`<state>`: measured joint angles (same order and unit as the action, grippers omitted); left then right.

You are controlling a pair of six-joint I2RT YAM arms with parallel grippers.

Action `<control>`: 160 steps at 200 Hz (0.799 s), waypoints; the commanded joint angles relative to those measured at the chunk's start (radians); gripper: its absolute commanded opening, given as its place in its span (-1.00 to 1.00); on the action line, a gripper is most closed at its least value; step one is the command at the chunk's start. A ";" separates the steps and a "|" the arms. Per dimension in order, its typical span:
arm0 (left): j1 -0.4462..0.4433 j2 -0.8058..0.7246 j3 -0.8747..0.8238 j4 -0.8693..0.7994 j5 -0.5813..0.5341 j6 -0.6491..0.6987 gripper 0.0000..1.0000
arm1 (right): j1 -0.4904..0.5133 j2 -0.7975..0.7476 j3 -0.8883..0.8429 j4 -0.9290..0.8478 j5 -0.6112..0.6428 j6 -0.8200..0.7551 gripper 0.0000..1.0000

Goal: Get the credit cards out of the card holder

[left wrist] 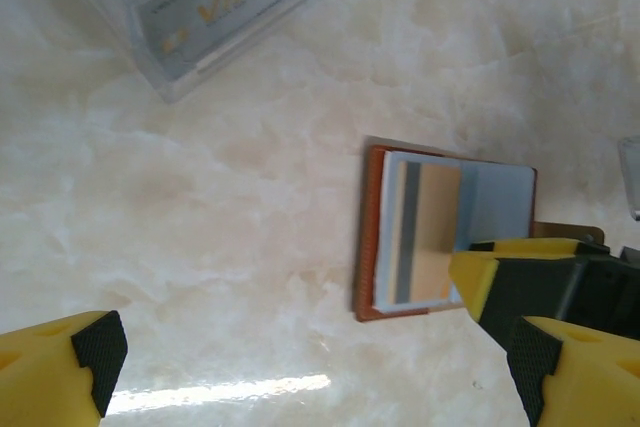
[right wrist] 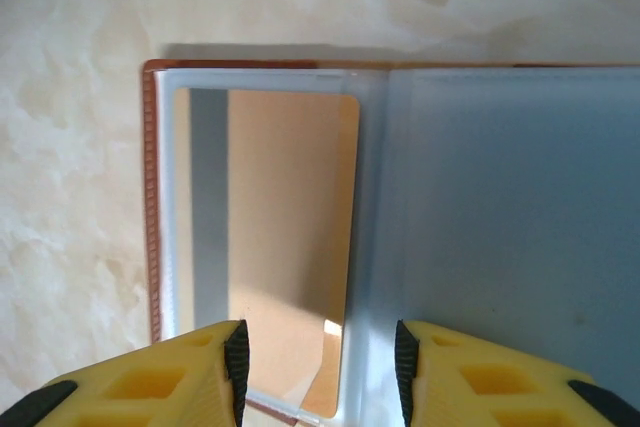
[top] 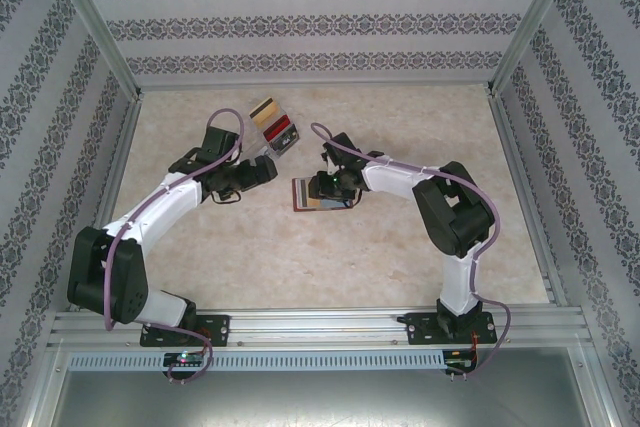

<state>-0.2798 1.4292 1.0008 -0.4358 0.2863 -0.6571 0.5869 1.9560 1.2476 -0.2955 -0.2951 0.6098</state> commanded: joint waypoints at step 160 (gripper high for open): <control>-0.217 0.261 -0.022 0.388 0.119 -0.299 -0.18 | -0.049 -0.130 -0.153 0.138 -0.091 0.105 -0.53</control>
<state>-0.4801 1.6459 0.9554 -0.1154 0.3977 -0.8936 0.5564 1.8111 1.0782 -0.1936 -0.3393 0.7177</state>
